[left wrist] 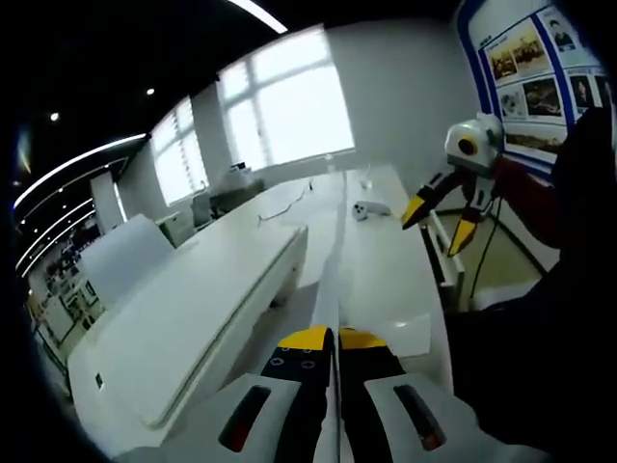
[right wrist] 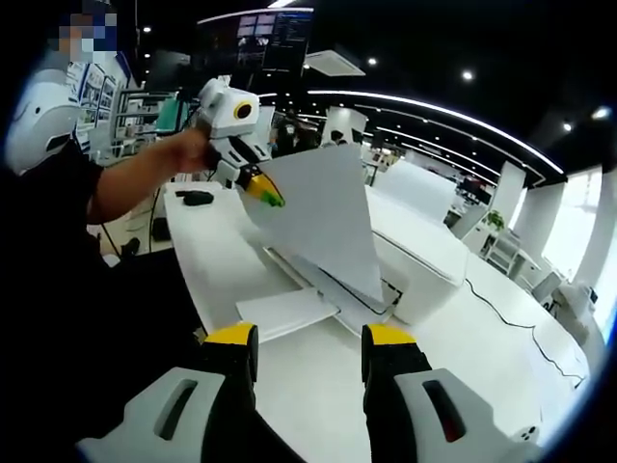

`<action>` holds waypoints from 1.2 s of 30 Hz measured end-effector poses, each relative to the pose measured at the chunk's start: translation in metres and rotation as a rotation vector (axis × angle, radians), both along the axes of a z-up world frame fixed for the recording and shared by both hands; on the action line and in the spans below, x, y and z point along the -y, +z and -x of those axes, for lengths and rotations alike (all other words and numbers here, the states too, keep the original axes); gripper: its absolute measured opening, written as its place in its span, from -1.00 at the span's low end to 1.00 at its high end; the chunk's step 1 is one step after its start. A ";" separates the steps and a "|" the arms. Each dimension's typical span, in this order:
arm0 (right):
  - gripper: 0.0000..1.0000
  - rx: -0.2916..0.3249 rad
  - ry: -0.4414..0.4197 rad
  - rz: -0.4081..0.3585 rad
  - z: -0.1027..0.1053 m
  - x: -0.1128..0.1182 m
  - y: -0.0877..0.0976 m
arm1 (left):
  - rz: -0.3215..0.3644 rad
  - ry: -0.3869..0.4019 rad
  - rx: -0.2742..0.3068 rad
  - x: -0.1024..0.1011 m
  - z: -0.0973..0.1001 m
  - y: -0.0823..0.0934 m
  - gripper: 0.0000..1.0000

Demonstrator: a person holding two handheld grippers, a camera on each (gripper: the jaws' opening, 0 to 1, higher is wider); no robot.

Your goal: Remove the paper from the printer output slot and place it on top of the printer

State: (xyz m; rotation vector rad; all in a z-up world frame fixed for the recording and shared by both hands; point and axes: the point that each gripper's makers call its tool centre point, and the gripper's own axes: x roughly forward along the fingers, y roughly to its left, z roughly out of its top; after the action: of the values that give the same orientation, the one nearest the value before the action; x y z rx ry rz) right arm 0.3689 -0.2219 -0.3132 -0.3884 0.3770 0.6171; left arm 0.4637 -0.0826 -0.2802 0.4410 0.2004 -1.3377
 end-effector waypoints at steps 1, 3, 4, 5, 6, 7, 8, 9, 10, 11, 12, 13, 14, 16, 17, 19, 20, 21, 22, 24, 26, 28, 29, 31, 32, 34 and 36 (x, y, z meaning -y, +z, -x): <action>-0.23 -0.001 0.000 0.001 0.000 0.000 0.000 | 0.004 0.001 -0.002 0.000 -0.001 0.001 -0.89; -0.23 0.000 0.002 0.000 -0.001 -0.001 0.000 | 0.009 0.003 -0.005 -0.001 -0.002 0.002 -0.89; -0.23 0.001 0.004 -0.002 -0.001 -0.002 0.001 | 0.013 0.004 -0.008 -0.001 -0.003 0.003 -0.89; -0.23 0.003 0.004 -0.002 -0.001 -0.002 0.001 | 0.018 0.004 -0.011 -0.002 -0.003 0.004 -0.89; -0.23 0.002 0.004 -0.003 -0.001 -0.001 0.001 | 0.018 0.004 -0.011 -0.002 -0.003 0.004 -0.89; -0.24 0.002 0.004 -0.003 -0.001 -0.001 0.001 | 0.019 0.003 -0.011 -0.002 -0.003 0.005 -0.89; -0.24 0.001 0.003 -0.004 -0.001 -0.001 0.000 | 0.019 0.003 -0.011 -0.002 -0.003 0.005 -0.89; -0.24 0.001 0.003 -0.004 -0.001 -0.001 0.000 | 0.045 0.007 -0.020 -0.003 -0.007 0.011 -0.89; -0.24 -0.003 0.003 -0.002 -0.001 0.000 -0.002 | 0.050 0.008 -0.023 -0.004 -0.008 0.011 -0.89; -0.24 -0.007 0.004 -0.004 -0.001 0.000 -0.003 | 0.053 0.009 -0.024 -0.004 -0.008 0.012 -0.89; -0.24 -0.009 0.004 -0.005 0.000 0.000 -0.004 | 0.056 0.009 -0.024 -0.004 -0.008 0.013 -0.89; -0.24 -0.010 0.004 -0.003 0.000 0.000 -0.004 | 0.059 0.009 -0.024 -0.004 -0.008 0.013 -0.89; -0.24 -0.011 0.004 -0.004 0.000 0.000 -0.004 | 0.061 0.008 -0.023 -0.004 -0.009 0.014 -0.89; -0.24 -0.007 0.001 -0.004 -0.001 0.001 -0.003 | 0.066 0.010 -0.025 -0.004 -0.011 0.015 -0.89; -0.24 -0.004 0.001 -0.005 -0.001 0.001 -0.002 | 0.069 0.011 -0.027 -0.004 -0.012 0.016 -0.89; -0.25 -0.001 0.001 -0.008 -0.001 0.001 0.000 | 0.076 0.011 -0.030 -0.004 -0.012 0.018 -0.89; -0.25 -0.001 0.001 -0.008 -0.001 0.001 0.000 | 0.078 0.010 -0.030 -0.004 -0.013 0.019 -0.89; -0.25 -0.003 0.001 -0.006 -0.001 0.001 -0.001 | 0.081 0.010 -0.029 -0.004 -0.013 0.020 -0.89; -0.25 -0.005 0.000 -0.004 -0.001 0.001 -0.002 | 0.083 0.013 -0.027 -0.005 -0.014 0.022 -0.89; -0.25 -0.008 0.001 -0.004 0.000 0.000 -0.002 | 0.084 0.016 -0.023 -0.006 -0.016 0.023 -0.89; -0.25 -0.005 0.003 -0.003 0.001 -0.001 -0.001 | 0.088 0.019 -0.023 -0.007 -0.017 0.025 -0.89; -0.25 -0.002 0.001 -0.004 0.001 -0.001 0.000 | 0.092 0.022 -0.025 -0.008 -0.018 0.025 -0.89; -0.25 0.000 -0.001 -0.003 0.001 -0.001 0.001 | 0.093 0.022 -0.027 -0.008 -0.018 0.026 -0.89; -0.25 0.001 0.000 -0.002 0.002 -0.002 0.001 | 0.096 0.023 -0.027 -0.009 -0.019 0.027 -0.89; -0.25 0.000 0.001 -0.001 0.003 -0.002 0.001 | 0.099 0.024 -0.026 -0.010 -0.020 0.028 -0.89; -0.25 0.000 -0.001 0.000 0.003 -0.001 0.000 | 0.110 0.028 -0.028 -0.010 -0.021 0.030 -0.89; -0.25 0.000 -0.004 0.003 0.003 0.000 0.000 | 0.117 0.029 -0.029 -0.009 -0.022 0.032 -0.89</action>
State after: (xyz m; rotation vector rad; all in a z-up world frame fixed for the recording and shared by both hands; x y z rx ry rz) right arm 0.3657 -0.2216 -0.3133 -0.3907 0.3788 0.6131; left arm 0.4861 -0.0736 -0.2483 0.3193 0.1517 -1.3201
